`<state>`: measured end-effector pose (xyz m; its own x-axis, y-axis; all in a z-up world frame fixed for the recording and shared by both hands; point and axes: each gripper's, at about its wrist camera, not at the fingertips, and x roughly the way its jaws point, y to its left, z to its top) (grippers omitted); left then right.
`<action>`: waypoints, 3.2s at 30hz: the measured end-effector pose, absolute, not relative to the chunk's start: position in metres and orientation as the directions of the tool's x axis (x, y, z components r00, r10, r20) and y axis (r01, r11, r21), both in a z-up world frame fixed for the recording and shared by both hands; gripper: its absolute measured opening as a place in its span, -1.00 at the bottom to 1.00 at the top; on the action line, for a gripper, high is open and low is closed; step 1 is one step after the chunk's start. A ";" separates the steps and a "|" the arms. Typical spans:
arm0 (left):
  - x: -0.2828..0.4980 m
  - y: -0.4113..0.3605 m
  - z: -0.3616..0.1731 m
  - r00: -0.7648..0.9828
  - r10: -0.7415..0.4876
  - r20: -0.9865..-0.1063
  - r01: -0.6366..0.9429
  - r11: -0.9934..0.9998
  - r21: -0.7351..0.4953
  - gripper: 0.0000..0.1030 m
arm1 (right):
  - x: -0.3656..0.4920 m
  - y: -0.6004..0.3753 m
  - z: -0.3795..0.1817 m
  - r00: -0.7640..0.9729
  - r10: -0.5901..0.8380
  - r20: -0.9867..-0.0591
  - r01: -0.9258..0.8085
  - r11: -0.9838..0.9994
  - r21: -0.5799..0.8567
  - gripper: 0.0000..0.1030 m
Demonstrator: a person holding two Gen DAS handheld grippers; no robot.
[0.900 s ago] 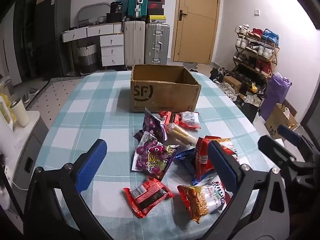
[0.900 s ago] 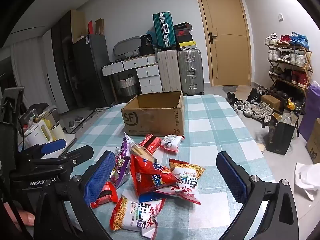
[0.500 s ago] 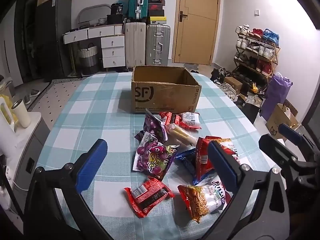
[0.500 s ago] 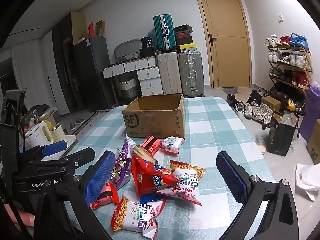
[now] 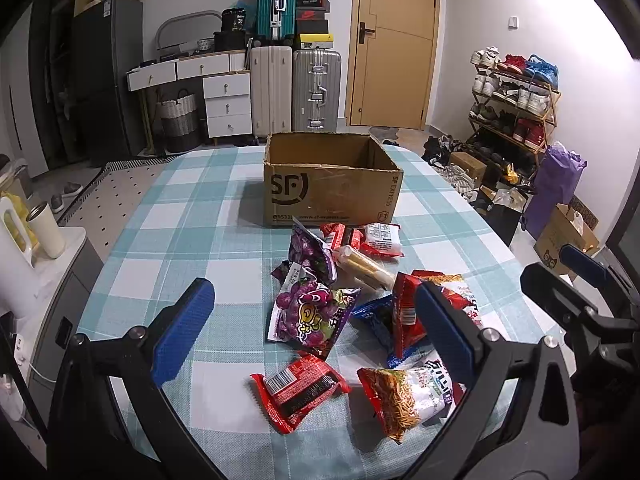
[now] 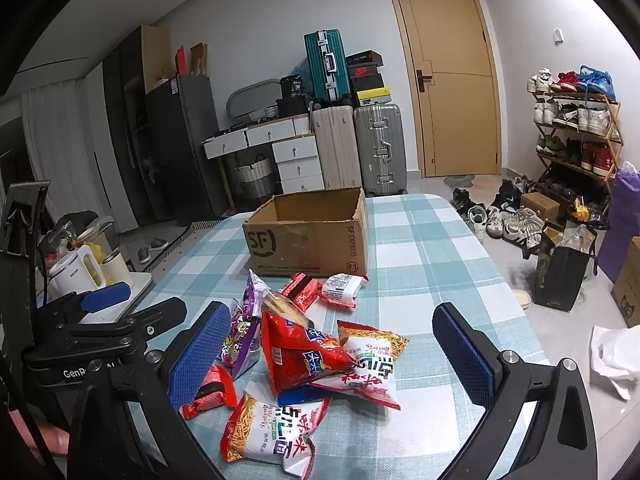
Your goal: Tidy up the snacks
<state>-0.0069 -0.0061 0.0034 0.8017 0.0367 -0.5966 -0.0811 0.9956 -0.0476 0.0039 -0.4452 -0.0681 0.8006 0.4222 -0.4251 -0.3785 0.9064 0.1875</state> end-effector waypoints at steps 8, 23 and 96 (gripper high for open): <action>-0.007 -0.006 0.001 0.800 0.030 -0.599 -0.078 0.995 -0.055 0.95 | 0.004 -0.446 -0.067 0.801 0.422 -0.425 -0.378 0.907 0.186 1.00; -0.007 -0.007 0.000 0.798 0.026 -0.602 -0.073 0.996 -0.053 0.95 | 0.004 -0.448 -0.066 0.802 0.423 -0.421 -0.379 0.906 0.189 1.00; -0.003 0.029 -0.012 0.765 0.057 -0.642 -0.159 0.982 -0.103 0.95 | -0.003 -0.413 -0.162 0.587 0.536 -0.607 -0.451 0.839 0.305 0.99</action>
